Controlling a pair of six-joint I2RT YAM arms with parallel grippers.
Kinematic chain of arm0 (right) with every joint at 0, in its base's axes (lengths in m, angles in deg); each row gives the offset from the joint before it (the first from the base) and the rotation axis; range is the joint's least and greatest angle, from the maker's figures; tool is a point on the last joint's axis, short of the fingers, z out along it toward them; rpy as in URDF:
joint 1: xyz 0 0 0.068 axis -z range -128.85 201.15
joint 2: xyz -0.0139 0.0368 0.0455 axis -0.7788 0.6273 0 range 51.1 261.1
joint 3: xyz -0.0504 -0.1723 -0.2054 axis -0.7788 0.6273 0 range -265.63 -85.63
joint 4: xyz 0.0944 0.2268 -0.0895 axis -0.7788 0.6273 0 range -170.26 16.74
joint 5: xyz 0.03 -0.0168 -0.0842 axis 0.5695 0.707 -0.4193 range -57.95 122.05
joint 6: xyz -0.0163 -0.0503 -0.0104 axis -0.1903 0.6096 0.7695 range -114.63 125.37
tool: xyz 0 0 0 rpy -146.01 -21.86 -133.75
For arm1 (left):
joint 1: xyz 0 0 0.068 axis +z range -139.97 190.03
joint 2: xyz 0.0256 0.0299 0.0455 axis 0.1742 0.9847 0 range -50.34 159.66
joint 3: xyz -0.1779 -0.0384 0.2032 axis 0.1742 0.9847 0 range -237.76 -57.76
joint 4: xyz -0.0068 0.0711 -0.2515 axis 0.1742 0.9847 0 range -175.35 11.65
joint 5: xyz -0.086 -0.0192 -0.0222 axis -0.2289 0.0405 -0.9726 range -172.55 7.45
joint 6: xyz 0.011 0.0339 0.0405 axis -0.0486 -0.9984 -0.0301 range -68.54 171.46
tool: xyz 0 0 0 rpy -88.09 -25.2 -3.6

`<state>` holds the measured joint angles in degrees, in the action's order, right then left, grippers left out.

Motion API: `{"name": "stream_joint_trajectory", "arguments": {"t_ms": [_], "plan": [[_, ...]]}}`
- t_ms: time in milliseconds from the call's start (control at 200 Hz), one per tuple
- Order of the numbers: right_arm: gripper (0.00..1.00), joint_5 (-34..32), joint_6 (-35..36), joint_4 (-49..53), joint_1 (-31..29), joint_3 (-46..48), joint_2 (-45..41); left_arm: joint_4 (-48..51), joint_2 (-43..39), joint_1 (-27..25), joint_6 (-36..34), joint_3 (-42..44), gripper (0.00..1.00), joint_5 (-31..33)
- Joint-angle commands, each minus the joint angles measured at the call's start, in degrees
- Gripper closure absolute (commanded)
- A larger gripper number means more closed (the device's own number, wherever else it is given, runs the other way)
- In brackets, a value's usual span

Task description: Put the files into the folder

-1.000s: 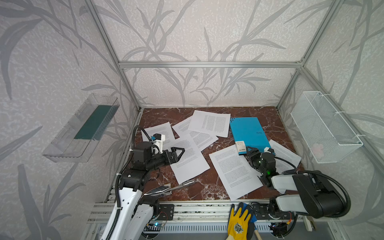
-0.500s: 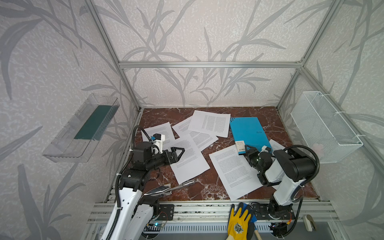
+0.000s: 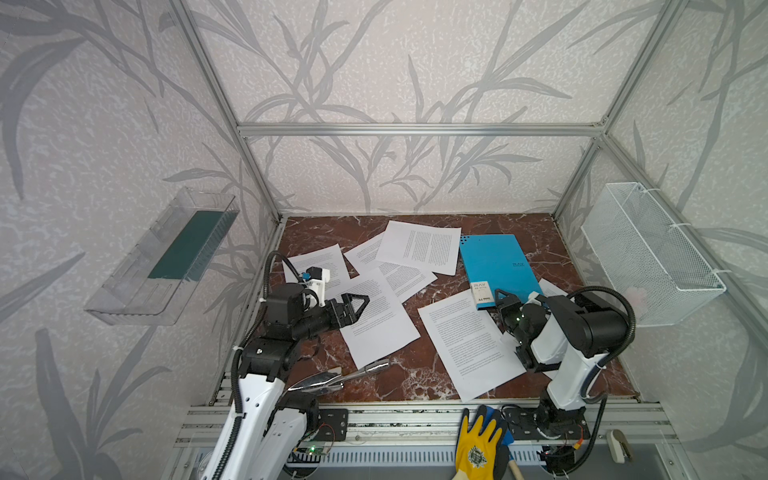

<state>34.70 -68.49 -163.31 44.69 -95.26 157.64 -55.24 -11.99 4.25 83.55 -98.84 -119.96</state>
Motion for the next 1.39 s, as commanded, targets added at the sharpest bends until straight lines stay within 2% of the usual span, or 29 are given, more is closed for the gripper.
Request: {"name": "stream_joint_trajectory", "arguments": {"t_ms": [0,135,290,405,500,685,800,890,985,1090,1140,1250,1390], "plan": [[0.55,-2.8,1.1,2.4,0.5,0.2,0.0,-0.7,0.0,0.6,0.1,0.7,0.01,-0.9],[0.65,-4.7,2.0,2.4,0.7,0.3,-0.2,-1.1,0.1,0.9,0.3,0.9,0.01,-1.3],[0.83,-6.2,4.0,2.4,1.2,-0.2,-1.2,-1.4,0.5,1.3,0.4,1.1,0.01,-1.6],[0.89,-6.6,6.8,2.4,1.2,-0.1,-5.5,-1.7,1.0,1.5,0.5,1.1,0.01,-1.9],[1.0,-8.3,7.8,2.4,1.2,0.3,-10.4,-1.8,1.2,1.8,0.6,1.1,0.01,-2.1],[1.0,-9.5,11.2,3.6,1.2,0.2,-20.1,-2.2,1.5,2.1,0.8,1.3,0.01,-2.3],[1.0,-8.7,14.9,12.4,1.1,-2.5,-27.0,-2.3,1.8,2.2,0.7,1.3,0.01,-2.6],[1.0,-8.5,23.1,16.7,-1.1,-3.9,-32.8,-2.3,1.8,2.2,0.7,1.3,0.01,-2.8],[1.0,-11.2,34.8,31.1,-5.8,-8.4,-40.9,-2.4,1.6,2.3,0.8,1.4,0.01,-2.7],[1.0,-18.7,49.5,42.2,-13.5,-12.7,-45.9,-2.6,1.6,2.5,0.9,1.4,0.01,-2.9],[1.0,-22.8,54.7,42.7,-16.7,-13.8,-46.0,-2.6,1.6,2.5,0.9,1.4,0.01,-3.0],[1.0,-26.2,61.5,43.1,-20.1,-16.4,-42.9,-2.7,1.4,2.5,1.0,1.4,0.01,-3.2],[1.0,-35.5,74.7,35.0,-26.9,-18.2,-36.3,-2.7,0.7,2.5,1.0,1.5,0.01,-3.3]]}}
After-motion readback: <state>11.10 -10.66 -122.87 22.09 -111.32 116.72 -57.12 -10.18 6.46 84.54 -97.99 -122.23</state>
